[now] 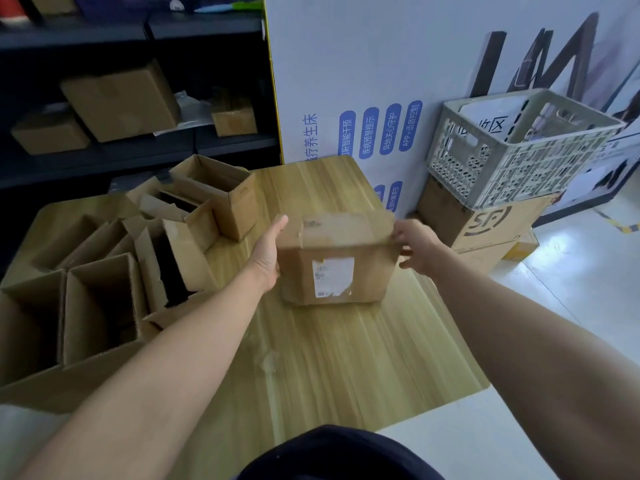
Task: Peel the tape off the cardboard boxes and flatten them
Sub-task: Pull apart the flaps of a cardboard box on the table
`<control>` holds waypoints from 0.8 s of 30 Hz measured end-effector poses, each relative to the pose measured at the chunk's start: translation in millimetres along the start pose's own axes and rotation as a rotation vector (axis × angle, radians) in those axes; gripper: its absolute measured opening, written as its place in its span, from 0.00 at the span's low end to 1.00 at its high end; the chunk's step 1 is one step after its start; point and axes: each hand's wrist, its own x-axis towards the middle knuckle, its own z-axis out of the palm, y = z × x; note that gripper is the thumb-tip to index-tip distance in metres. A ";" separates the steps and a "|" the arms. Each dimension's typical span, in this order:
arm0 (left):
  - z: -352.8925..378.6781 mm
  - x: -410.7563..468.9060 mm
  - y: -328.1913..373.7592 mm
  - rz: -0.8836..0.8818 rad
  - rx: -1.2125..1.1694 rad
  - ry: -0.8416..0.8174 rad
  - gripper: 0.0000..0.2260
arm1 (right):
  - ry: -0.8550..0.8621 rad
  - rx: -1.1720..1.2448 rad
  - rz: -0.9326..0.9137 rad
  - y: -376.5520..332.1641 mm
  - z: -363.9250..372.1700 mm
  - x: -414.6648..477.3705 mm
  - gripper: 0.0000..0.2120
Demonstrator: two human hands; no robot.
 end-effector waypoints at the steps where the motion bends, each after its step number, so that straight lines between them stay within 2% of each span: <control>1: -0.8 2.2 -4.1 -0.012 0.051 0.021 0.11 | 0.019 -0.063 0.012 6.5 -0.3 -1.3 0.16; 3: -0.8 5.9 -9.0 -0.017 0.133 0.082 0.05 | 0.026 -0.100 0.046 17.1 -0.1 -5.0 0.21; 5: 0.4 7.7 -7.0 -0.070 0.193 0.068 0.06 | 0.011 -0.087 0.085 19.5 1.6 -9.0 0.28; 8: 0.1 2.2 2.3 -0.206 0.289 -0.044 0.02 | 0.011 -0.140 0.084 13.8 4.4 -10.8 0.34; 13: -5.0 -1.5 2.8 -0.344 0.517 -0.214 0.04 | 0.060 -0.310 0.114 18.7 7.3 -11.7 0.39; 15: -6.7 -0.9 -4.4 -0.378 0.663 -0.233 0.15 | 0.004 -0.419 0.198 25.9 8.5 -14.2 0.41; 17: -5.4 0.0 -15.5 -0.377 0.734 -0.176 0.32 | 0.013 -0.479 0.217 34.1 5.7 -11.2 0.37; 18: -5.1 -0.6 -21.5 -0.354 0.751 -0.146 0.36 | 0.032 -0.497 0.204 38.9 5.2 -9.2 0.33; 21: -3.7 2.8 -43.7 -0.327 0.801 -0.121 0.37 | 0.038 -0.585 0.149 49.3 7.3 -6.3 0.27; 24: -1.9 8.2 -58.1 -0.288 0.789 -0.026 0.38 | 0.050 -0.597 0.087 54.2 12.6 -4.8 0.31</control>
